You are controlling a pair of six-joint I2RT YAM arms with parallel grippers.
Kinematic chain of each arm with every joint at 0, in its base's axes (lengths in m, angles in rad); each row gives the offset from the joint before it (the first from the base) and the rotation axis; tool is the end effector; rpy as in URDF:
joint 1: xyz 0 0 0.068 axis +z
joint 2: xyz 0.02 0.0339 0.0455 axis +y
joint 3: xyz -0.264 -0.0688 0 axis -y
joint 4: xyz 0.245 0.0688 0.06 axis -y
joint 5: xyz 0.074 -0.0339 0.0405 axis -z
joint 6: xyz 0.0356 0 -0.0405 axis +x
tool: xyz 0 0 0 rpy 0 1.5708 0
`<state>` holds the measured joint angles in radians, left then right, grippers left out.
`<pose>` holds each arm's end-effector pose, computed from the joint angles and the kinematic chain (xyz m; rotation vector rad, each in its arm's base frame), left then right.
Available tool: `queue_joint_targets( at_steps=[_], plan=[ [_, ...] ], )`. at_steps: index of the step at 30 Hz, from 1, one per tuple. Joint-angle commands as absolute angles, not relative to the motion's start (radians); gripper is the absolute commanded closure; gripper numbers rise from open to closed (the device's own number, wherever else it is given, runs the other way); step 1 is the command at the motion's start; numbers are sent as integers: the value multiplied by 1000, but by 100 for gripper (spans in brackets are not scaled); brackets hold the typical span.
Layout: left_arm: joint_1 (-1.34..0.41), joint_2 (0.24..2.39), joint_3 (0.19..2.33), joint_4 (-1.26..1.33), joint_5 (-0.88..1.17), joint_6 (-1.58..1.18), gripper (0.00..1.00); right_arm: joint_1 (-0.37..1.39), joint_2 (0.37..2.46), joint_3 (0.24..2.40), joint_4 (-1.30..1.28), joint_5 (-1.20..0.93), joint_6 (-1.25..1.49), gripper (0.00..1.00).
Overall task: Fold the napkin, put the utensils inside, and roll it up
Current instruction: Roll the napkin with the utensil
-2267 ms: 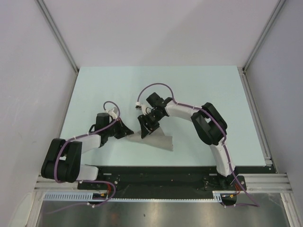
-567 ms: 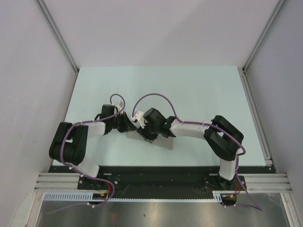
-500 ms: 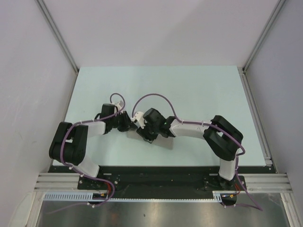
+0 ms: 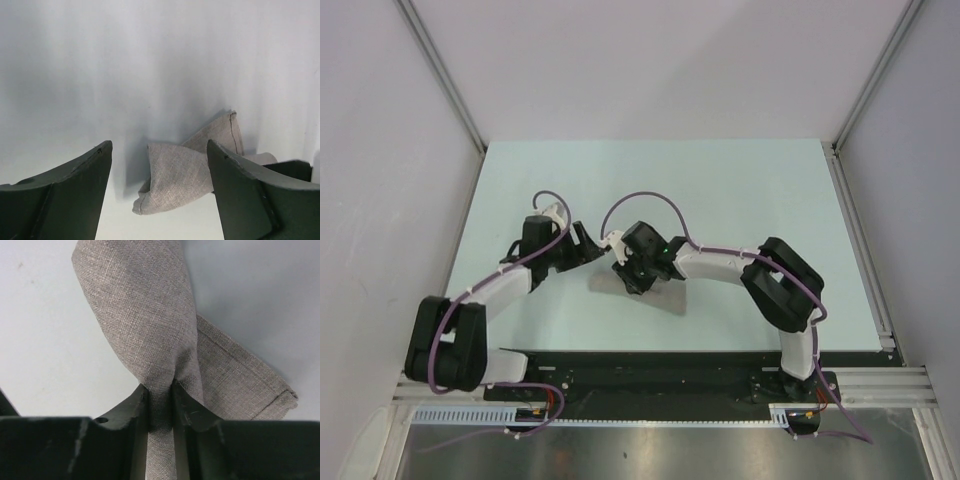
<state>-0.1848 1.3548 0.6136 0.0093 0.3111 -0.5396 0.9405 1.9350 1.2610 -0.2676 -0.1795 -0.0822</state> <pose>0.2584 -0.0594 0.1781 -0.2545 2.3565 -0.7203 0.2348 0.3326 0.1660 -1.3313 2.2178 0.5617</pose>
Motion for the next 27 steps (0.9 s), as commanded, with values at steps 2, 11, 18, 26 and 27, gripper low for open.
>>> queue_joint_targets(
  at_steps=[2, 11, 18, 26, 27],
  plan=[
    [-181, 1227, 480, 127, 333, -526, 20, 898, 2008, 1313, -506, -440, -8, 78],
    [-195, 1225, 387, 324, 494, -528, 23, 798, 2112, 1472, -606, -707, 43, 78],
    [-206, 1301, 400, 353, 529, -538, 30, 732, 2186, 1552, -630, -721, 61, 77],
    [-229, 1345, 406, 417, 555, -574, 46, 695, 2247, 1603, -641, -719, 61, 77],
    [-235, 1353, 413, 420, 555, -578, 54, 690, 2247, 1608, -640, -718, 67, 76]
  ],
)
